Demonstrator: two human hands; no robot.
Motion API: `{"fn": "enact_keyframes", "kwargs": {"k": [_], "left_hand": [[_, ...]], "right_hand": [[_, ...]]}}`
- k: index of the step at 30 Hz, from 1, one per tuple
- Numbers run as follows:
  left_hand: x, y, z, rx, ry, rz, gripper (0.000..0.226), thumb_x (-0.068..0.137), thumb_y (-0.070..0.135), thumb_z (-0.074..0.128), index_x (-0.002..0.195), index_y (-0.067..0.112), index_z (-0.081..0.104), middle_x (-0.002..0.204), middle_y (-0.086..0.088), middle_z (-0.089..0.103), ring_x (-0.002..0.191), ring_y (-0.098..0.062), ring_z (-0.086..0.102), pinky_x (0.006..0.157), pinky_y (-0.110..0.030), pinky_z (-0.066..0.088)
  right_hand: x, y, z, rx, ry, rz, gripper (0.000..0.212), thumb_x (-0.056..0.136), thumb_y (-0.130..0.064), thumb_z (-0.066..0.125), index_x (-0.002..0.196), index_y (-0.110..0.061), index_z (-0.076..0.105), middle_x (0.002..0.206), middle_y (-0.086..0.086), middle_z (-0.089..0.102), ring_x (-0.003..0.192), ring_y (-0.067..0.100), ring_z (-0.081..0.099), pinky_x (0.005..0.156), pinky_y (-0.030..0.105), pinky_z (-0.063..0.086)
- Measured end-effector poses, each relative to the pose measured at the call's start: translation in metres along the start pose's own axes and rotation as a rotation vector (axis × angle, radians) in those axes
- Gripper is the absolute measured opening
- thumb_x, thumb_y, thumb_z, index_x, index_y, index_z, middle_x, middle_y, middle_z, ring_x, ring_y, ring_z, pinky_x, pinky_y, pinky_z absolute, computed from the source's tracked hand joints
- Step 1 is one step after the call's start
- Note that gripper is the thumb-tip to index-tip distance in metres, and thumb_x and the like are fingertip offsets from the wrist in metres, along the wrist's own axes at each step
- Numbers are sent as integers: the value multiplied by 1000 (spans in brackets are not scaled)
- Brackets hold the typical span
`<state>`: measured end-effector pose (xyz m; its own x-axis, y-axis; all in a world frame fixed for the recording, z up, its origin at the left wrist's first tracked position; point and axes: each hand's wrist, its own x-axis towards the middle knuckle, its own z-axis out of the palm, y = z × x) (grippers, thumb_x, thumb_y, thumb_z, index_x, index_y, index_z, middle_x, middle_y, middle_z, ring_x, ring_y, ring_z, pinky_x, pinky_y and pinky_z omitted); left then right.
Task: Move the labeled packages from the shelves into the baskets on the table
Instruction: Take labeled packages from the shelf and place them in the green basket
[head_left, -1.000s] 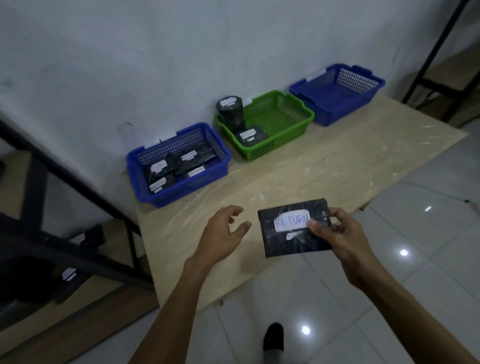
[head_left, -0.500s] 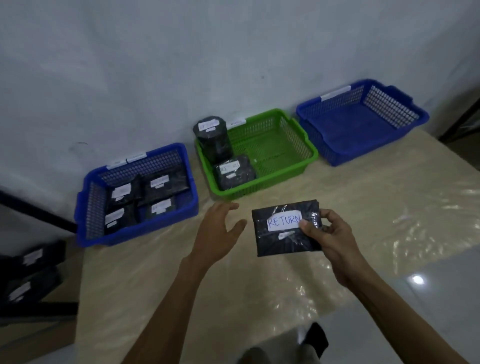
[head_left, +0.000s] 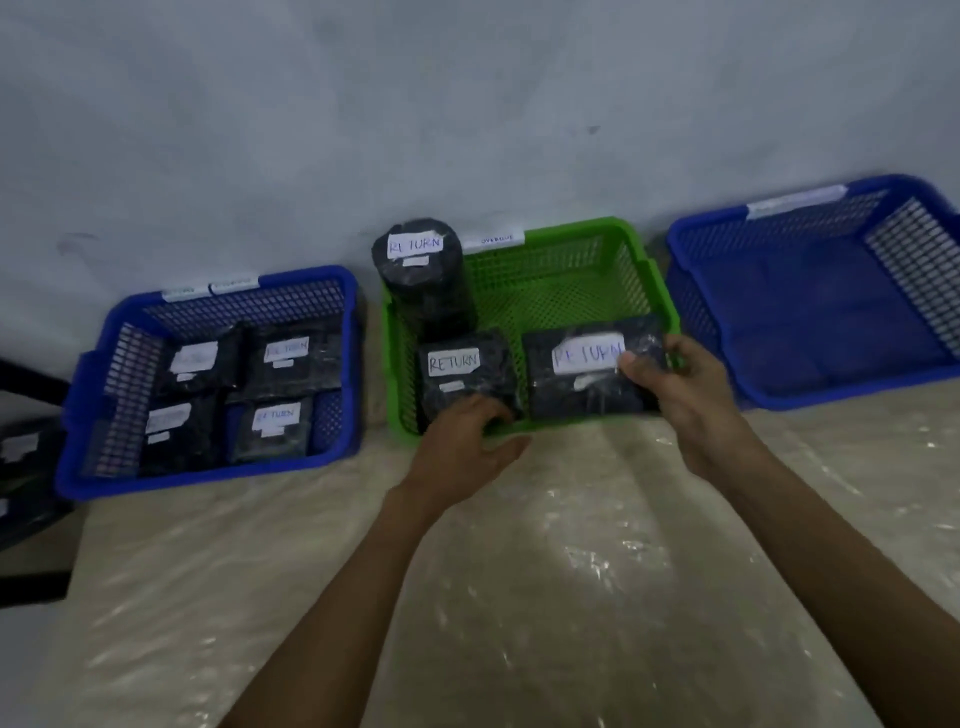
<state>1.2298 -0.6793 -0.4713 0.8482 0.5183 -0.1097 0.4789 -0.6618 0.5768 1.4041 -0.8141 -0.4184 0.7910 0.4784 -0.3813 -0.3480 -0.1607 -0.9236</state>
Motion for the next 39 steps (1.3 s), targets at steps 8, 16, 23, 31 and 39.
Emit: {"fn": "enact_keyframes", "kwargs": {"k": [8, 16, 23, 31, 39], "left_hand": [[32, -6, 11, -118, -42, -40, 41, 68, 57, 63, 76, 16, 67, 74, 7, 57, 69, -11, 52, 61, -29, 44], [44, -9, 12, -106, -112, -58, 35, 60, 55, 65, 70, 22, 60, 71, 11, 52, 66, -7, 50, 61, -33, 49], [45, -14, 16, -79, -101, -23, 32, 62, 58, 65, 68, 30, 51, 68, 18, 43, 64, 5, 42, 58, -22, 32], [44, -15, 19, -79, -67, 14, 36, 64, 56, 63, 71, 20, 61, 73, 9, 52, 67, -3, 42, 57, -27, 43], [43, -15, 19, -94, -40, 26, 36, 64, 55, 62, 71, 20, 61, 73, 9, 53, 68, -7, 47, 58, -32, 48]], "right_hand": [[101, 3, 36, 1, -28, 111, 12, 84, -8, 67, 89, -12, 56, 85, 3, 66, 57, 4, 64, 48, 18, 51], [173, 28, 71, -97, -37, 238, 31, 88, -14, 65, 115, -2, 56, 83, 2, 64, 57, 10, 62, 35, 14, 40], [198, 50, 90, -243, -22, 209, 44, 85, -21, 69, 121, -1, 55, 103, 8, 65, 71, 14, 61, 44, 17, 45], [197, 68, 95, -863, -9, -93, 55, 82, -50, 61, 109, -2, 63, 110, 18, 63, 99, 32, 62, 84, 40, 52], [191, 69, 83, -955, -20, -254, 58, 83, -48, 63, 119, -2, 54, 119, 22, 55, 112, 36, 50, 92, 41, 45]]}}
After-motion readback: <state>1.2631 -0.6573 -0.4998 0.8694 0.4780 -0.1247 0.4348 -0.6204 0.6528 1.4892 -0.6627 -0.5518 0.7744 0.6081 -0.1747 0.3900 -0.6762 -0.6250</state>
